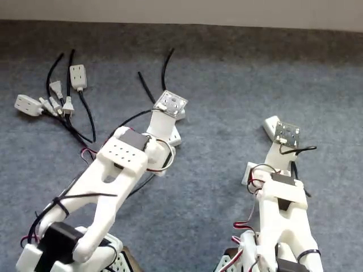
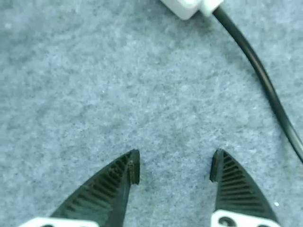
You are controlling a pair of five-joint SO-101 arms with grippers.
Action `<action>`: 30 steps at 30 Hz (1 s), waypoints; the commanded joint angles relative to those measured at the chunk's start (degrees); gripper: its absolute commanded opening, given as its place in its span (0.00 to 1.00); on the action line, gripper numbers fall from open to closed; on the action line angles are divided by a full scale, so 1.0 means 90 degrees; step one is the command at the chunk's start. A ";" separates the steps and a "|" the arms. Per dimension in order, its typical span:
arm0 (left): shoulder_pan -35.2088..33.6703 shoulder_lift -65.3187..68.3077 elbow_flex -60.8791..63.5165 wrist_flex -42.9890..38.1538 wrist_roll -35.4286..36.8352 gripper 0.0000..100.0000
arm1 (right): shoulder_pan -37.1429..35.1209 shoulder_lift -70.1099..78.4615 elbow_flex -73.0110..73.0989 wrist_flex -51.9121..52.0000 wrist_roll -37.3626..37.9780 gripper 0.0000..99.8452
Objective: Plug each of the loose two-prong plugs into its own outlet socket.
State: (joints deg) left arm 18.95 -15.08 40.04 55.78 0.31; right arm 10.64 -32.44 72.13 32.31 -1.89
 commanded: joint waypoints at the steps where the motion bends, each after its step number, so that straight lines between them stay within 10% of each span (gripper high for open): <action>1: -0.0386 0.0444 -0.0190 -0.0322 0.0020 0.19 | -0.0063 -0.0054 -0.0015 -0.0103 0.0039 0.25; 30: 0.0239 0.1695 -0.0913 -0.0332 0.0059 0.19 | -0.0054 -0.0054 -0.0015 -0.0103 0.0039 0.25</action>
State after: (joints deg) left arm 20.09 0.48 33.45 54.11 0.40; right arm 10.55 -32.44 72.13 32.31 -1.89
